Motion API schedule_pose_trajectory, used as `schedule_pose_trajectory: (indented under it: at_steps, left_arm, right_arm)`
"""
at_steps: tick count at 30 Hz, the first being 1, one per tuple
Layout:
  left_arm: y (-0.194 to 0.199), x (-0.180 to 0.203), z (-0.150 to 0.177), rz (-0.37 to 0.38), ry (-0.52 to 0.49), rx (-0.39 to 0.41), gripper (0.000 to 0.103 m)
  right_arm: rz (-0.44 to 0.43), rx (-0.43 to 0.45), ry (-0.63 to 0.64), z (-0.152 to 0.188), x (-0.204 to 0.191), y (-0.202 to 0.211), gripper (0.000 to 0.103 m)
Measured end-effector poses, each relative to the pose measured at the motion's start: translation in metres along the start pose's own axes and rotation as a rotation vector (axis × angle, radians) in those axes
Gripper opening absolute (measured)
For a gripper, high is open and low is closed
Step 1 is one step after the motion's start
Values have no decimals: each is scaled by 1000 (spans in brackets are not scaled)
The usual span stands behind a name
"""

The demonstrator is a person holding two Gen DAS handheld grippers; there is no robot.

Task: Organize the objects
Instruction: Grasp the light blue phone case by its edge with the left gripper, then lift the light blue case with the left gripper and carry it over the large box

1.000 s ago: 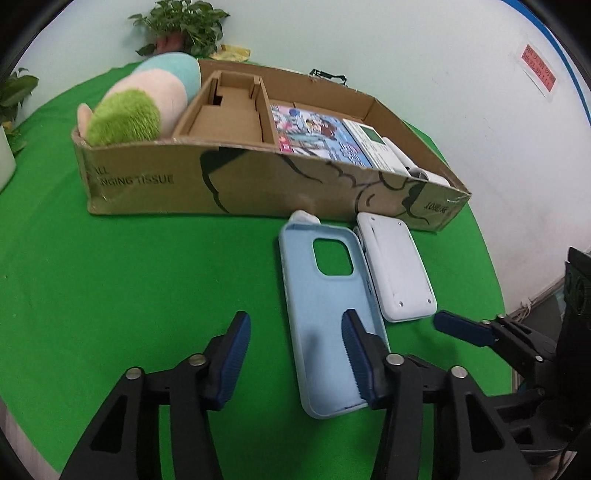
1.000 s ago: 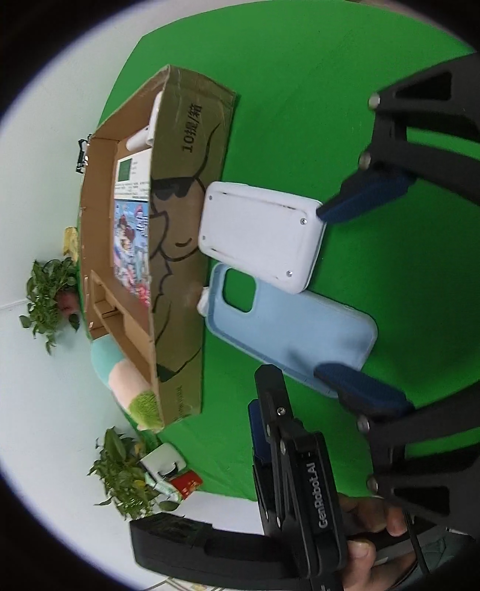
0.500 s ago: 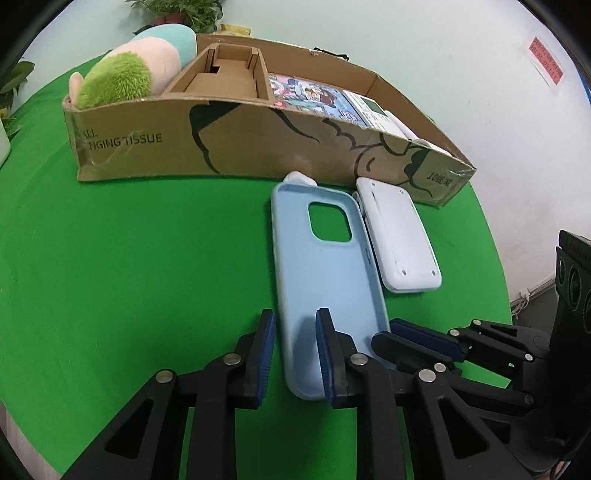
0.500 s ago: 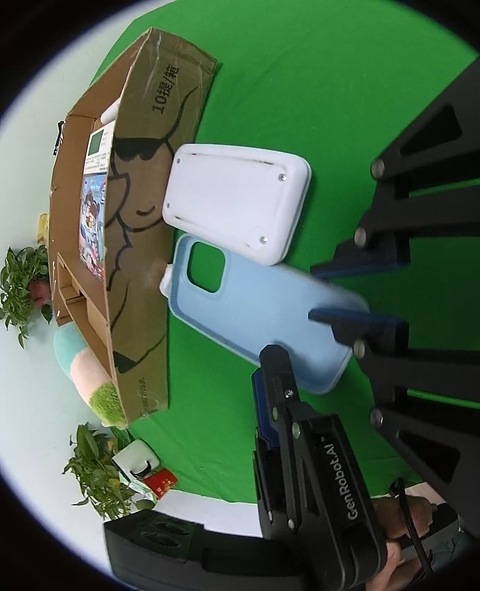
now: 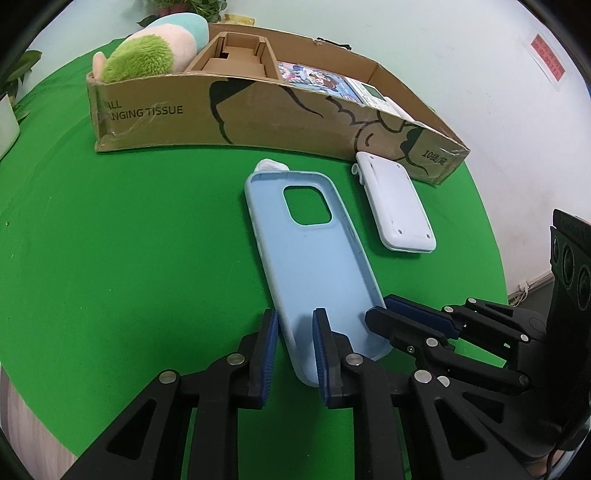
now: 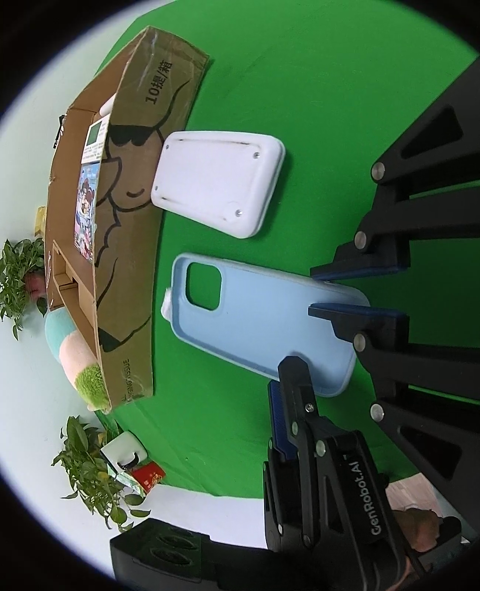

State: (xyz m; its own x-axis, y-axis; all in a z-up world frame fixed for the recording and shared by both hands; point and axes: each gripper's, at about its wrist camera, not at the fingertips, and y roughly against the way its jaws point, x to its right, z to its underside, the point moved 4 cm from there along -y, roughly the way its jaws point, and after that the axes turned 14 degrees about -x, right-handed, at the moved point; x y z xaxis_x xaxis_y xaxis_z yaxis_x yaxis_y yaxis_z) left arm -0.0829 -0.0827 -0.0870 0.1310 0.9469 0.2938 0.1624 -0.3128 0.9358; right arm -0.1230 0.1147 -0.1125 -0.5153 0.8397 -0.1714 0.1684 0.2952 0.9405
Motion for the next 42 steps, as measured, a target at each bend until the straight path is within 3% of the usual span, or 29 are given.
schedule_pose_trajectory:
  at_steps: [6, 15, 25, 42]
  left_arm:
    - [2, -3, 0, -12, 1, 0, 6]
    - [23, 1, -1, -16, -9, 49, 6]
    - [67, 14, -13, -22, -41, 149, 5]
    - [135, 62, -71, -50, -155, 328, 4]
  right_arm:
    - [17, 4, -6, -2, 2, 0, 7]
    - [20, 54, -16, -3, 2, 11, 6]
    - [32, 192, 0, -17, 1, 54, 6]
    - [85, 379, -15, -53, 14, 120, 6]
